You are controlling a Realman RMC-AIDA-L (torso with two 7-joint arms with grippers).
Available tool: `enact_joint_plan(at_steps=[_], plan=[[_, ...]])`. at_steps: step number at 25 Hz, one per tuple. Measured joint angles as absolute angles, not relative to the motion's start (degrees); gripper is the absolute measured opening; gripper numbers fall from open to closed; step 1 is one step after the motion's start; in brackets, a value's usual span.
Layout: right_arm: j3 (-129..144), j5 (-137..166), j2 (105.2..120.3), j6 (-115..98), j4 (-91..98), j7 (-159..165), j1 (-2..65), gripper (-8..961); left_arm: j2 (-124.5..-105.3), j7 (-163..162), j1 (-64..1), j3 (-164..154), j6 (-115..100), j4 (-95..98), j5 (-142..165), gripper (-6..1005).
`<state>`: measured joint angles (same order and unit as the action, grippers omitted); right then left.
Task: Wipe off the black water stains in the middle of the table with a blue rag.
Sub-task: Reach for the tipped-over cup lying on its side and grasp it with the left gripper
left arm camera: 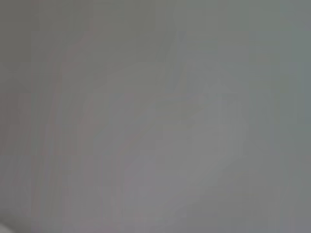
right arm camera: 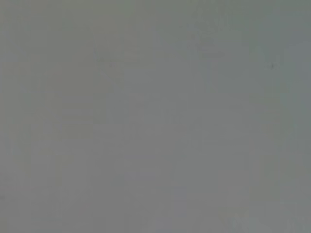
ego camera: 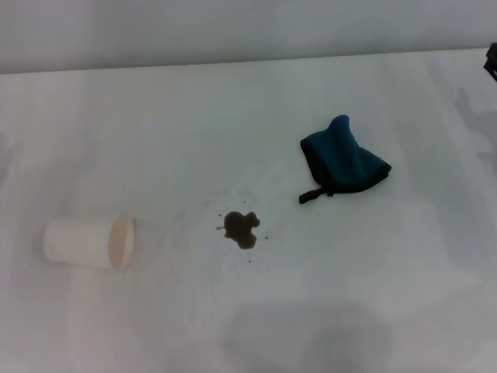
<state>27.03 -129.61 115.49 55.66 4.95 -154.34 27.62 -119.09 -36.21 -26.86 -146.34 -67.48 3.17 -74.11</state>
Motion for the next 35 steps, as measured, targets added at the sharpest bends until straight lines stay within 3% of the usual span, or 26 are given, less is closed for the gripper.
enact_joint_plan(at_steps=[14,18,20,21,23,35], plan=[[26.71,-129.64,115.49,54.06,5.19,-154.31,29.76,856,-118.10,-38.65,-27.67,-146.97,-67.34,2.48,-73.46,886],[26.71,-129.64,115.43,53.36,5.34,-154.29,30.12,856,-115.11,-51.86,-31.83,-148.92,-67.72,-2.32,-62.89,886],[26.71,-129.64,115.43,53.17,5.44,-154.22,30.35,856,-111.67,-64.23,-35.75,-156.32,-67.95,-6.79,-55.88,886],[26.71,-129.63,115.42,53.02,5.63,-154.21,30.43,856,-111.67,-64.23,-35.75,-156.32,-67.95,-6.79,-55.88,886],[26.71,-129.64,115.41,52.72,6.24,-154.21,30.48,856,-109.90,-73.18,-38.33,-161.62,-69.64,-11.23,-51.12,885],[26.76,-129.64,115.68,52.54,6.14,-154.22,31.15,855,-107.29,-85.02,-50.66,-163.12,-95.81,-39.32,-9.43,884]])
